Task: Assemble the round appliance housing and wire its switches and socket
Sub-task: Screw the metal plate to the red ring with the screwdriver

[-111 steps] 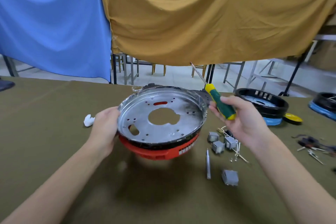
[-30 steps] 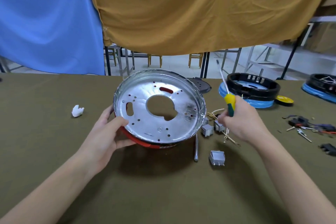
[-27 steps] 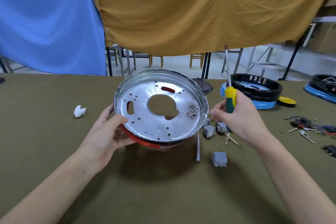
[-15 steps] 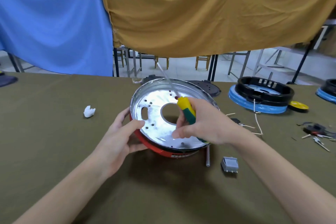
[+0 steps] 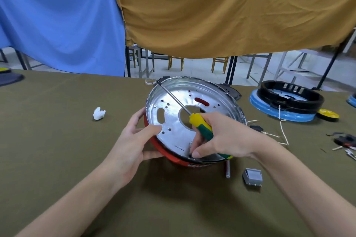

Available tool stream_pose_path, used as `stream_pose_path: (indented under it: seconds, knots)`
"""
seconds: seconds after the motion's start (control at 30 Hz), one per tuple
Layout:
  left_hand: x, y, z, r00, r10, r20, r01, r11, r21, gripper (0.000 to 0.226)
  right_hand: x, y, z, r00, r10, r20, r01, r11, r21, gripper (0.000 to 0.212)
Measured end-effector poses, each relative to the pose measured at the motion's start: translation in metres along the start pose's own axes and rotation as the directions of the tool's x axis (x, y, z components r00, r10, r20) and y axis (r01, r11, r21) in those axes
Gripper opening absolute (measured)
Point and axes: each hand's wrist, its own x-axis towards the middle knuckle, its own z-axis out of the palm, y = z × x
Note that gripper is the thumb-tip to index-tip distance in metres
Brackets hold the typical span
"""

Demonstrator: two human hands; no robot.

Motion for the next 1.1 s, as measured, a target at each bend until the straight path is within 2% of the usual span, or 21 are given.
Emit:
stream_pose_path:
  seconds: [0.6, 0.93, 1.1]
  knots:
    - [-0.001, 0.0, 0.001, 1.0, 0.003, -0.001, -0.003, 1.0, -0.003, 0.049, -0.006, -0.011, 0.005, 0.996, 0.032, -0.086, -0.048, 0.979, -0.196, 0.037]
    - [-0.002, 0.0, 0.0, 1.0, -0.016, 0.015, 0.016, 1.0, -0.005, 0.049, -0.003, -0.018, 0.015, 0.982, 0.0, -0.19, -0.063, 0.943, -0.326, 0.02]
    - [-0.004, -0.001, 0.001, 0.999, -0.031, 0.014, 0.031, 0.999, 0.041, 0.067, -0.001, -0.011, 0.015, 0.973, 0.028, -0.228, -0.1, 0.945, -0.313, 0.021]
